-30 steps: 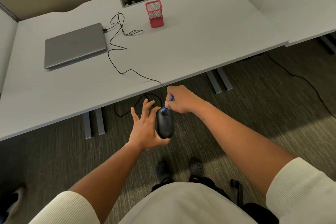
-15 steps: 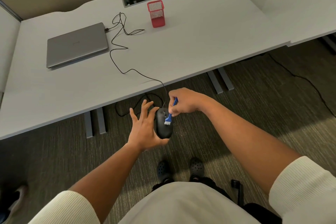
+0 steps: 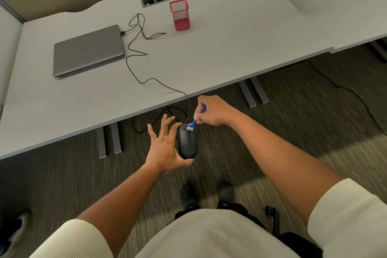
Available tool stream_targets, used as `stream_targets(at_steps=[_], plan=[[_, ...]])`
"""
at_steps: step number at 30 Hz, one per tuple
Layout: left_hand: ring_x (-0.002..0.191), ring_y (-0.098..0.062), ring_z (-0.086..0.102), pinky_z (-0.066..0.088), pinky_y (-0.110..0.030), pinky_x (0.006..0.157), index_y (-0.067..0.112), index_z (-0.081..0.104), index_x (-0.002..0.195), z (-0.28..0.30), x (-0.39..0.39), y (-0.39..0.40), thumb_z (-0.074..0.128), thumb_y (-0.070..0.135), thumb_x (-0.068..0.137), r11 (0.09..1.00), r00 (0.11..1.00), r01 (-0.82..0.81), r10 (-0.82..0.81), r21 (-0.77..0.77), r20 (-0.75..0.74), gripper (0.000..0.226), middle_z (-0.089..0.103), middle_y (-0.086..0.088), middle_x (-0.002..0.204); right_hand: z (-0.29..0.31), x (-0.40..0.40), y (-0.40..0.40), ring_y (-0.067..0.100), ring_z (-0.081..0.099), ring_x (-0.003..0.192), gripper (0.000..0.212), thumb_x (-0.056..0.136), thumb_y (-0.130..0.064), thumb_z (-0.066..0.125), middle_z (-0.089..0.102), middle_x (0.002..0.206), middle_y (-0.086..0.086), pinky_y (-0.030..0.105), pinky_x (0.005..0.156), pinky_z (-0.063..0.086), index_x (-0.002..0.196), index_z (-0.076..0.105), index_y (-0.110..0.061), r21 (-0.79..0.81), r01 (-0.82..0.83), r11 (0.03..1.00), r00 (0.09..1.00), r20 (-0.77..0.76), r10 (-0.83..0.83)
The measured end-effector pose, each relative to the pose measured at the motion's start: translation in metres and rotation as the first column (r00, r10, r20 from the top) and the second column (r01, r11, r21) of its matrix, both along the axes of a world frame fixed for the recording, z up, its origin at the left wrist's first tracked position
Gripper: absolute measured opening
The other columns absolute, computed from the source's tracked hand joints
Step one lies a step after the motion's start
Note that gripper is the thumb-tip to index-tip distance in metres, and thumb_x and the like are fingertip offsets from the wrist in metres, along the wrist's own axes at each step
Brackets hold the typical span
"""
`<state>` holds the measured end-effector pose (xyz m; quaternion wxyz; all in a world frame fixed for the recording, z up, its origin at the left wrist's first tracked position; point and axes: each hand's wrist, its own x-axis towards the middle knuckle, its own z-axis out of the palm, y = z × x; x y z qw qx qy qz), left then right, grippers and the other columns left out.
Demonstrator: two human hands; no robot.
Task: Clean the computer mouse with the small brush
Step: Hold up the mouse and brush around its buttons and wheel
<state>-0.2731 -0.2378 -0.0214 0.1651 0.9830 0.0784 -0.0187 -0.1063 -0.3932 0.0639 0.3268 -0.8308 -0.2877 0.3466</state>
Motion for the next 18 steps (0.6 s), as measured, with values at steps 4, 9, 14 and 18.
stream_targets(at_steps=[4, 9, 14, 18], plan=[[0.155, -0.025, -0.006, -0.009, -0.07, 0.117, 0.018, 0.036, 0.149, 0.001, 0.001, -0.001, 0.067, 0.083, 0.054, 1.0, 1.0, -0.006, 0.006, -0.001, 0.004, 0.12, 0.017, -0.002, 0.156, -0.005, -0.001, 0.005, 0.02, 0.065, 0.089, 0.005, 0.093, -0.009, 0.062, 0.067, 0.102, 0.007, 0.034, 0.074, 0.054, 0.098, 0.06, -0.009, -0.014, 0.093, 0.996, 0.987, 0.133, -0.091], [0.155, -0.025, -0.005, -0.007, -0.071, 0.117, 0.018, 0.036, 0.148, 0.0, -0.001, 0.001, 0.068, 0.084, 0.053, 1.0, 1.0, -0.018, 0.018, -0.015, 0.012, 0.12, 0.018, -0.003, 0.156, -0.002, 0.0, -0.006, 0.018, 0.074, 0.09, 0.015, 0.086, -0.004, 0.072, 0.073, 0.1, 0.011, 0.034, 0.082, 0.061, 0.093, 0.059, -0.008, -0.09, -0.106, 0.99, 0.988, -0.125, 0.094], [0.155, -0.025, -0.007, -0.009, -0.07, 0.117, 0.019, 0.035, 0.148, 0.0, -0.002, 0.003, 0.069, 0.084, 0.053, 0.999, 1.0, -0.027, 0.028, -0.043, 0.012, 0.12, 0.017, -0.002, 0.157, -0.004, 0.006, -0.006, 0.019, 0.071, 0.092, 0.009, 0.088, -0.006, 0.069, 0.074, 0.099, 0.009, 0.036, 0.08, 0.058, 0.089, 0.061, -0.009, -0.069, 0.075, 0.995, 0.996, 0.059, -0.071], [0.155, -0.024, -0.009, -0.011, -0.068, 0.117, 0.019, 0.035, 0.148, 0.001, -0.001, 0.002, 0.067, 0.085, 0.053, 0.996, 0.999, -0.045, 0.047, -0.075, 0.015, 0.121, 0.015, -0.001, 0.158, -0.012, 0.004, -0.008, 0.017, 0.069, 0.094, 0.017, 0.089, -0.006, 0.068, 0.072, 0.099, 0.005, 0.03, 0.078, 0.056, 0.085, 0.056, -0.017, -0.005, 0.182, 0.983, 0.983, 0.019, -0.182]])
